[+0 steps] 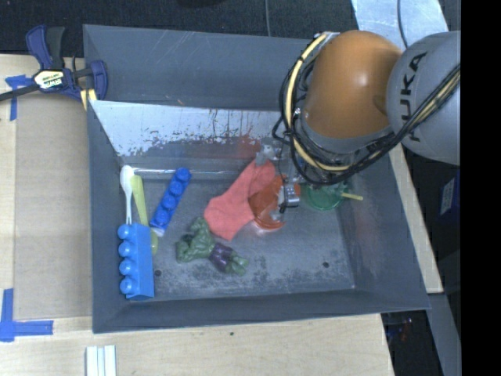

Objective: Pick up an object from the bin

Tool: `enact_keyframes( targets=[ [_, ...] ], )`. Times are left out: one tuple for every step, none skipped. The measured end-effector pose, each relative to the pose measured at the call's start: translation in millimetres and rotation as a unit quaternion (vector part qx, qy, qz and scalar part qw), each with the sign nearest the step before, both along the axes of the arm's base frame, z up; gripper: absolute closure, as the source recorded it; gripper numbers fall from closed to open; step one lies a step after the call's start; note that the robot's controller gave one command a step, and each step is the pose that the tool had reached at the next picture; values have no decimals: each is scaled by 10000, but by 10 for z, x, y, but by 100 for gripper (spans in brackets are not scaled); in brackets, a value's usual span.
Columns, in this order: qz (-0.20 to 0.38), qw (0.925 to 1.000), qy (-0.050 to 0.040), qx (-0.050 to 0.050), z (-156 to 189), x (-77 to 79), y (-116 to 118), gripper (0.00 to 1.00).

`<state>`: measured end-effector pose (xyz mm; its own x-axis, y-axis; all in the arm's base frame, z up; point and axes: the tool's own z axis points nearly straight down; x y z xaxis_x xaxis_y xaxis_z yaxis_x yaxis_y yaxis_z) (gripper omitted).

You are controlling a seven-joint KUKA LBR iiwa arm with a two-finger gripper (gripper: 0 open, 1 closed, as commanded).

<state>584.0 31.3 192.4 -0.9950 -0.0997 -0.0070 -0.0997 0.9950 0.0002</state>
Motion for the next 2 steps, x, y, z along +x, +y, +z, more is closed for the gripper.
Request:
enact_keyframes(
  targets=[
    [-68,10000,-49,7,-595,178,-12,0],
    [-865,9962,-79,13,-1009,55,-60,0]
  ],
)
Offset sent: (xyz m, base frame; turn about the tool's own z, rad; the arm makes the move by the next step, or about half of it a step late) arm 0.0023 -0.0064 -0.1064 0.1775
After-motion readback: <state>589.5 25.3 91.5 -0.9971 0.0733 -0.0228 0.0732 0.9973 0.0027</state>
